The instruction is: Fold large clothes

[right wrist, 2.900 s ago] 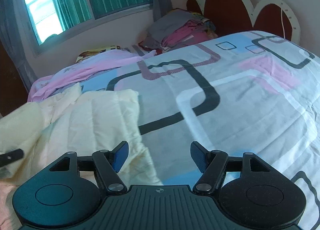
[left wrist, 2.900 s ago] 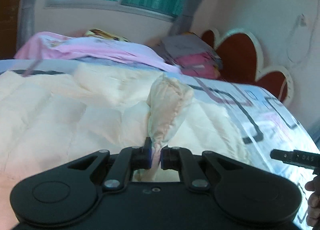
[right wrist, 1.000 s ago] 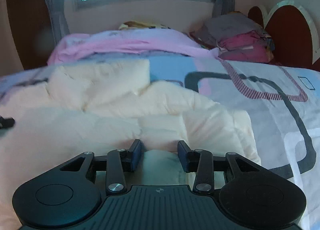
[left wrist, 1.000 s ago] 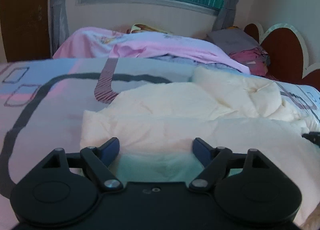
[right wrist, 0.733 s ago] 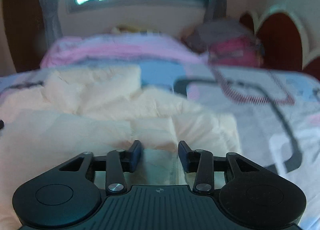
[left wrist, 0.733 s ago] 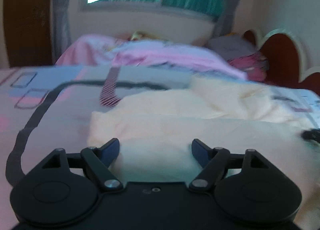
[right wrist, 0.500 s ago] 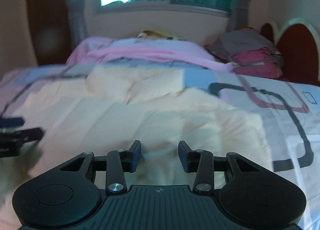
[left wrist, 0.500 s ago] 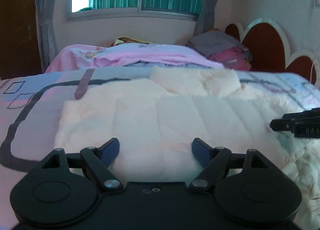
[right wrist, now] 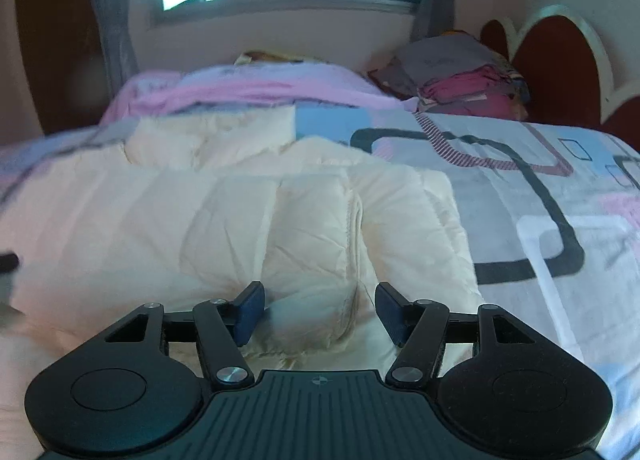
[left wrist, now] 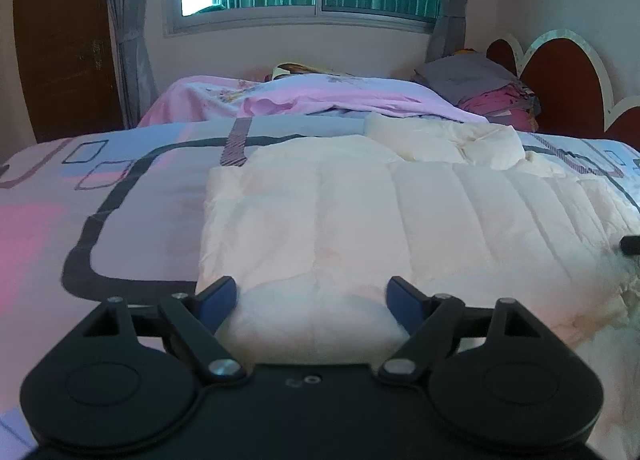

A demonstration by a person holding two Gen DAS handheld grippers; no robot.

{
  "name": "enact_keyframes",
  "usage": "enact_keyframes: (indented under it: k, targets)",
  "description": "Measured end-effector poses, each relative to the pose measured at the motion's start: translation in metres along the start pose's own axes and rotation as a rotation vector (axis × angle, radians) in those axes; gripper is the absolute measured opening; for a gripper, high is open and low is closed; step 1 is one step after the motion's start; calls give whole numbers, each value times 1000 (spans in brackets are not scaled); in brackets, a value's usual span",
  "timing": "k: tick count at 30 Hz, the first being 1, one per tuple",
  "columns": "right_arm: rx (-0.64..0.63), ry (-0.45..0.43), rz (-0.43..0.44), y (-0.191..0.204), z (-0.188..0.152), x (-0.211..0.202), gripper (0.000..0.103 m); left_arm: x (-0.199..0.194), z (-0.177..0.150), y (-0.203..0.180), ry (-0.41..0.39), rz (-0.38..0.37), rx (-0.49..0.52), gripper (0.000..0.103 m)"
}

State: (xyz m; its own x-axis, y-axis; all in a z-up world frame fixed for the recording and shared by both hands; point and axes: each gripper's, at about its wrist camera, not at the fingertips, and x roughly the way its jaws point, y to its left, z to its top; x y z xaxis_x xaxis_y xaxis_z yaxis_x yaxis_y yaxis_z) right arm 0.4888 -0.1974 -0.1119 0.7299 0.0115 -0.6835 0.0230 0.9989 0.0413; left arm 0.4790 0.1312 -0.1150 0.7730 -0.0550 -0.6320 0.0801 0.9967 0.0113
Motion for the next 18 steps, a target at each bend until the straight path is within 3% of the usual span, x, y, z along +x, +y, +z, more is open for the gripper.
enact_keyframes:
  k: [2, 10, 18]
  targets:
    - [1, -4, 6, -1, -6, -15, 62, -7, -5, -3, -7, 34, 11, 94]
    - [25, 19, -17, -19, -35, -58, 62, -38, -27, 0, 13, 39, 11, 95]
    - [139, 25, 8, -57, -65, -109, 62, -90, -65, 8, 34, 73, -23, 95]
